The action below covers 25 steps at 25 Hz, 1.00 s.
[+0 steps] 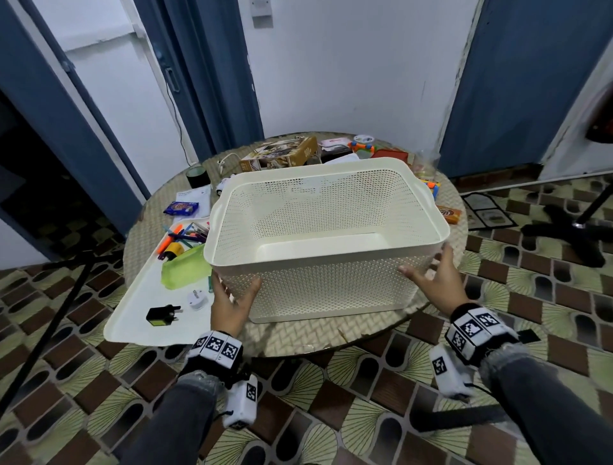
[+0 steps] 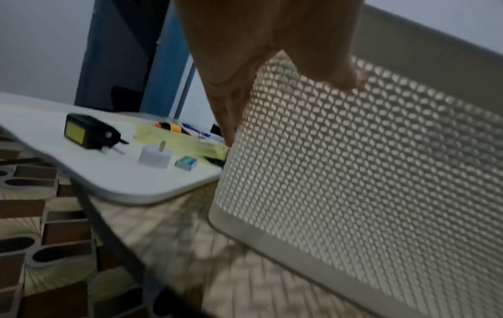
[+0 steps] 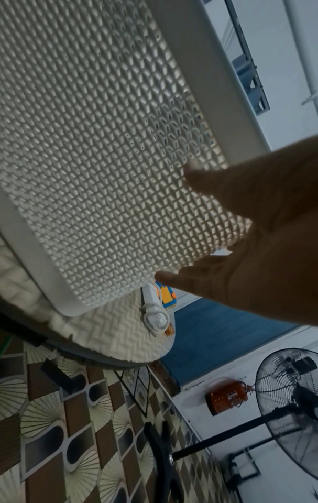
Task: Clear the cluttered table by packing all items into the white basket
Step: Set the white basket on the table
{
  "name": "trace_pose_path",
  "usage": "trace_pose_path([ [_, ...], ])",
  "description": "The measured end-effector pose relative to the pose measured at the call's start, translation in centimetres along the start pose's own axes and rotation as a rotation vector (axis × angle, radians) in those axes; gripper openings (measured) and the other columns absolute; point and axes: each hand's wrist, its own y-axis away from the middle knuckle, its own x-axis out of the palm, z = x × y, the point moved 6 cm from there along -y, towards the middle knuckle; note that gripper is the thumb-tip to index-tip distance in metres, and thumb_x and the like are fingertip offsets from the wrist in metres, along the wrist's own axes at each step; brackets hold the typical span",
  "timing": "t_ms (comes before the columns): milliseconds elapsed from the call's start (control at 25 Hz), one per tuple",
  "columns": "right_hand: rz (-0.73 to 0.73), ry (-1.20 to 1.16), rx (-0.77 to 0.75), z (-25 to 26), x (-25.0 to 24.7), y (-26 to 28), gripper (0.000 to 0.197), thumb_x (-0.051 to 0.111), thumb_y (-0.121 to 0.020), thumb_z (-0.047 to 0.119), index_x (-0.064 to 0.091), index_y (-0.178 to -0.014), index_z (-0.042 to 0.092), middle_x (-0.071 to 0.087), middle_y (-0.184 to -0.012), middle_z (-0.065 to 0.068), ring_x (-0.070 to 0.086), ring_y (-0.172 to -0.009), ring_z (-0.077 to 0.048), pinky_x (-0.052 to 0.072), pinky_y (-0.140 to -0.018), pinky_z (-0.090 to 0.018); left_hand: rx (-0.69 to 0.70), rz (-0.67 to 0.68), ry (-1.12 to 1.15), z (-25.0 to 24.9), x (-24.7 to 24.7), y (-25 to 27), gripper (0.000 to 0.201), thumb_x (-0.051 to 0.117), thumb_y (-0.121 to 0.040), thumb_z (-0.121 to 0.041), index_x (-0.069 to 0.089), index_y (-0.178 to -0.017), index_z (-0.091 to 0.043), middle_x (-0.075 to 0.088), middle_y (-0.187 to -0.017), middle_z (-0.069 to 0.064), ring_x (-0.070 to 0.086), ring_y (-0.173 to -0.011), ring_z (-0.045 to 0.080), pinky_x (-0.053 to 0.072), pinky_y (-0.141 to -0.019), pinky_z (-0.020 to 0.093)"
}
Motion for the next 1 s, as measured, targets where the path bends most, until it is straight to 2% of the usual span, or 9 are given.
trace_pose_path([
  [80,0.043,0.075,0.085,-1.8,0.0,1.3,0.079,0.070,-0.084,0.019,0.023,-0.146,0.008,0.044,-0.143,-0.014,0.052,-0.120,-0.027,0.044,-0.101,-0.044,-0.080,0.015,-0.101,2.6,1.5,1.4,0.083,0.065,-0.088,-0.032,0.013,-0.151,-0.015,0.043,-0.143,0.008,0.045,-0.128,0.024,0.036,-0.105,0.036],
  [120,0.063,0.109,0.117,-2.9,-0.1,2.2,0.074,0.069,-0.086,0.015,0.026,-0.146,0.007,0.047,-0.140,-0.015,0.053,-0.115,-0.024,0.045,-0.098,-0.040,-0.139,0.056,-0.179,4.0,2.6,2.1,0.076,0.064,-0.089,-0.028,0.021,-0.149,-0.008,0.046,-0.141,0.015,0.048,-0.127,0.030,0.037,-0.103,0.035],
  [200,0.091,0.173,0.135,-4.7,-0.6,4.2,0.067,0.068,-0.086,0.013,0.034,-0.143,0.004,0.053,-0.129,-0.015,0.050,-0.107,-0.018,0.042,-0.091,-0.029,-0.273,0.246,-0.325,6.7,5.7,3.9,0.054,0.064,-0.088,-0.022,0.046,-0.134,0.002,0.056,-0.130,0.020,0.053,-0.119,0.032,0.039,-0.098,0.033],
  [280,0.128,0.240,0.160,-6.0,-1.7,6.1,0.063,0.067,-0.087,0.016,0.037,-0.141,0.005,0.053,-0.129,-0.013,0.050,-0.116,-0.021,0.036,-0.092,-0.023,-0.325,0.468,-0.327,7.8,9.7,6.2,0.042,0.068,-0.085,-0.019,0.058,-0.121,0.000,0.062,-0.120,0.017,0.058,-0.110,0.028,0.043,-0.095,0.029],
  [400,0.135,0.277,0.239,-7.9,-4.3,8.1,0.061,0.065,-0.089,0.018,0.037,-0.141,0.008,0.045,-0.142,-0.011,0.042,-0.131,-0.025,0.031,-0.092,-0.019,-0.230,0.688,-0.244,5.9,15.7,8.8,0.050,0.078,-0.075,-0.017,0.058,-0.119,-0.005,0.065,-0.116,0.012,0.060,-0.110,0.023,0.045,-0.095,0.027],
  [560,0.052,0.271,0.347,-11.5,-9.5,8.6,0.062,0.067,-0.087,0.019,0.037,-0.141,0.011,0.047,-0.139,-0.010,0.044,-0.129,-0.023,0.033,-0.093,-0.021,-0.033,0.894,-0.263,0.8,24.5,10.9,0.039,0.071,-0.083,-0.011,0.058,-0.119,-0.010,0.060,-0.113,0.002,0.056,-0.109,0.015,0.039,-0.090,0.018],
  [640,0.011,0.270,0.387,-13.3,-11.8,8.0,0.063,0.068,-0.086,0.020,0.039,-0.141,0.011,0.049,-0.137,-0.011,0.045,-0.128,-0.023,0.034,-0.095,-0.022,0.022,0.950,-0.227,-1.4,28.6,11.2,0.036,0.071,-0.083,-0.010,0.059,-0.116,-0.015,0.060,-0.112,0.002,0.057,-0.106,0.015,0.042,-0.092,0.022],
  [800,-0.029,0.250,0.475,-17.6,-17.1,4.8,0.065,0.070,-0.085,0.023,0.039,-0.142,0.013,0.047,-0.141,-0.010,0.044,-0.130,-0.025,0.037,-0.107,-0.037,0.061,1.057,-0.202,-3.7,38.2,11.1,0.034,0.073,-0.081,-0.020,0.059,-0.111,-0.027,0.061,-0.121,0.003,0.055,-0.112,0.014,0.041,-0.102,0.028],
  [1000,0.014,0.198,0.548,-21.9,-23.5,-0.4,0.065,0.068,-0.087,0.020,0.035,-0.142,0.011,0.043,-0.142,-0.011,0.042,-0.130,-0.025,0.038,-0.106,-0.036,0.015,1.082,-0.217,-5.7,49.5,11.2,0.034,0.070,-0.083,-0.012,0.060,-0.115,-0.021,0.062,-0.119,0.005,0.056,-0.114,0.016,0.042,-0.103,0.030],
])
